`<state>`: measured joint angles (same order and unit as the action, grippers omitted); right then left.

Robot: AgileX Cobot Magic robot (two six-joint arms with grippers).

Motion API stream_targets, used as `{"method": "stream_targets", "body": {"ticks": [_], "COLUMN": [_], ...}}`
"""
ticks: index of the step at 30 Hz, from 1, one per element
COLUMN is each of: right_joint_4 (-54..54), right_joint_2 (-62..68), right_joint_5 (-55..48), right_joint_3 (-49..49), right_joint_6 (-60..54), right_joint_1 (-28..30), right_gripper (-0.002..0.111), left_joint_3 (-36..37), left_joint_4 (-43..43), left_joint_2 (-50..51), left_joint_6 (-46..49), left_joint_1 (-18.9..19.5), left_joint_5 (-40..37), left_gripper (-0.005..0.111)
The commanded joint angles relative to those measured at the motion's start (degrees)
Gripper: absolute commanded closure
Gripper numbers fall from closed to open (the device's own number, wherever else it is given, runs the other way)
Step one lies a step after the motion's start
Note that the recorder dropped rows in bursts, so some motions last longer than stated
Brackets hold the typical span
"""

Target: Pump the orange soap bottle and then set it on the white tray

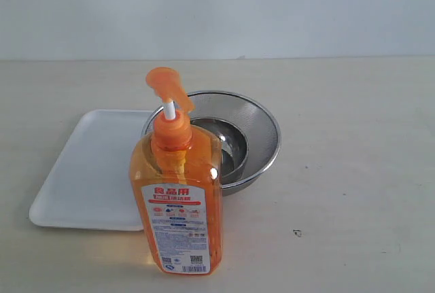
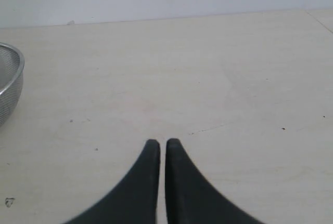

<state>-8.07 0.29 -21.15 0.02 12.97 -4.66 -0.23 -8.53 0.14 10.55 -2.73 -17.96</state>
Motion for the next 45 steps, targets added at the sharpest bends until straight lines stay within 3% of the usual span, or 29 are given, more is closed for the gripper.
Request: {"method": "stream_targets", "body": {"ticks": [1,9,15,17,20,22,26,33,38,40,43,45], "right_joint_4": [-0.01,-4.3,-14.36,-14.08,-2.21,6.85,7.35,-7.77,-31.57,-42.6,-52.8,-57.58], "right_joint_2": [-0.29,-0.29,-0.29,-0.29,-0.29,-0.29,-0.29,7.62,23.72,30.42,39.67,45.2], "right_joint_5": [0.78,2.88,3.73,8.88,25.81,36.76,49.73,48.71,51.07,60.03,80.02,85.03], "right_joint_3": [-0.02,-0.02,-0.02,-0.02,-0.02,-0.02,-0.02,-12.09,-21.31,-23.18,-24.45,-25.0], "right_joint_6": [0.04,-3.17,-19.3,-21.55,-16.64,-7.25,11.02,19.15,39.12,47.45,45.93,51.26], "right_joint_1": [0.14,0.14,0.14,0.14,0.14,0.14,0.14,0.14,0.14,0.14,0.14,0.14], "right_gripper": [0.108,0.108,0.108,0.108,0.108,0.108,0.108,0.108,0.108,0.108,0.108,0.108], "left_joint_3": [0.23,0.23,0.23,0.23,0.23,0.23,0.23,0.23,0.23,0.23,0.23,0.23], "left_joint_4": [0.22,0.22,0.22,0.22,0.22,0.22,0.22,0.22,0.22,0.22,0.22,0.22], "left_joint_2": [-0.14,-0.14,-0.14,-0.14,-0.14,-0.14,-0.14,-0.14,-0.14,-0.14,-0.14,-0.14], "left_joint_6": [0.22,0.22,0.22,0.22,0.22,0.22,0.22,0.22,0.22,0.22,0.22,0.22], "left_joint_1": [0.17,0.17,0.17,0.17,0.17,0.17,0.17,0.17,0.17,0.17,0.17,0.17], "left_joint_5": [0.38,0.38,0.38,0.38,0.38,0.38,0.38,0.38,0.38,0.38,0.38,0.38], "left_gripper": [0.102,0.102,0.102,0.102,0.102,0.102,0.102,0.102,0.102,0.102,0.102,0.102]}}
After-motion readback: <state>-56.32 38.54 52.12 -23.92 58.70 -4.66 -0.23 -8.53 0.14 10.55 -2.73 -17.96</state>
